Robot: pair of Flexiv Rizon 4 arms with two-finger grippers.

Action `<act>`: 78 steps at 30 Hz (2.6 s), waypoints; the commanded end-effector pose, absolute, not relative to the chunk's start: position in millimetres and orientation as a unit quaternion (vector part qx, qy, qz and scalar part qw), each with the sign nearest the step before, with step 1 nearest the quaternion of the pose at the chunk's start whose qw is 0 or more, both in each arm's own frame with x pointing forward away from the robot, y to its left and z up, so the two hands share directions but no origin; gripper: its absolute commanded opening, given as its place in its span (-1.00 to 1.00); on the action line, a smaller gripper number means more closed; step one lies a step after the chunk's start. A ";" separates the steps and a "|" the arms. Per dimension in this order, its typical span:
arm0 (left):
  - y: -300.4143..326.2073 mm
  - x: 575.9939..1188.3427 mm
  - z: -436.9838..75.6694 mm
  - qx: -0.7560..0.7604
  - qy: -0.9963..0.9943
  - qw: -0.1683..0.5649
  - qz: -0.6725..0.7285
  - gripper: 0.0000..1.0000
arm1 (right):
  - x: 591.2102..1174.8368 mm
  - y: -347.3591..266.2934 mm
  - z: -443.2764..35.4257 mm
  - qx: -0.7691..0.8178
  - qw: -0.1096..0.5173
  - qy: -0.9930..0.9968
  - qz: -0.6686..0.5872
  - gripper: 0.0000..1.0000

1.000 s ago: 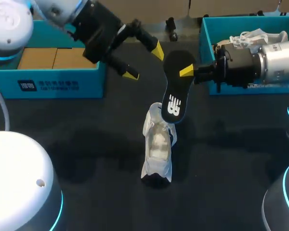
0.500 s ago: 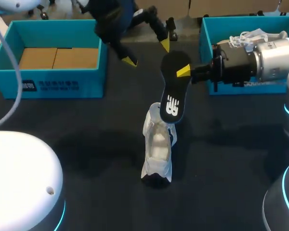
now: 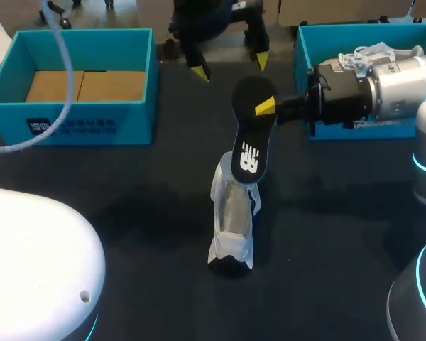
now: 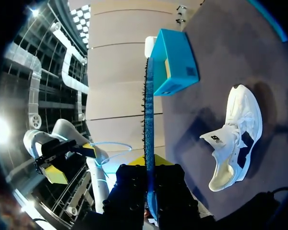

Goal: Take the shoe out of the shoebox, open the shoe tongue, remove and reinsert the insole, then place the shoe into the shoebox

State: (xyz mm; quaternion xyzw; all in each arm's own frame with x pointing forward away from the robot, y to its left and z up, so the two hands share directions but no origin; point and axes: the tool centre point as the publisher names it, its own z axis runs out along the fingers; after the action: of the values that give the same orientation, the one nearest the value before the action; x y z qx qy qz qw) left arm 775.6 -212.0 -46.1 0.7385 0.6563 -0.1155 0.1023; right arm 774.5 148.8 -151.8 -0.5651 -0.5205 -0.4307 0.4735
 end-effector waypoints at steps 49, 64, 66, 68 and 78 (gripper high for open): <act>-228.4 777.1 -41.4 0.669 0.638 0.239 -0.297 1.00 | 771.4 147.5 -141.1 -0.563 0.470 -0.525 -0.433 -1.00; -213.2 780.7 -42.2 0.607 0.572 0.377 -0.403 1.00 | 768.3 136.5 -133.8 -0.568 0.462 -0.518 -0.442 -1.00; -212.3 782.3 -42.4 0.602 0.559 0.395 -0.411 1.00 | 767.5 134.5 -132.5 -0.568 0.462 -0.517 -0.444 -1.00; -211.7 783.2 -42.6 0.594 0.547 0.412 -0.421 1.00 | 767.0 132.6 -130.5 -0.570 0.460 -0.515 -0.445 -1.00; -207.3 782.8 -51.0 0.566 0.528 0.453 -0.443 1.00 | 770.3 128.0 -124.9 -0.574 0.455 -0.515 -0.446 -1.00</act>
State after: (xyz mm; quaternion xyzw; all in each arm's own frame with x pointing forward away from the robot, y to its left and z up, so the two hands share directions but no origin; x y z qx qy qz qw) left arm 788.2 -211.1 -44.8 0.6344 0.5948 -0.3457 0.3525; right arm 771.5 128.5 -127.0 -0.5718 -0.5144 -0.4470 0.4567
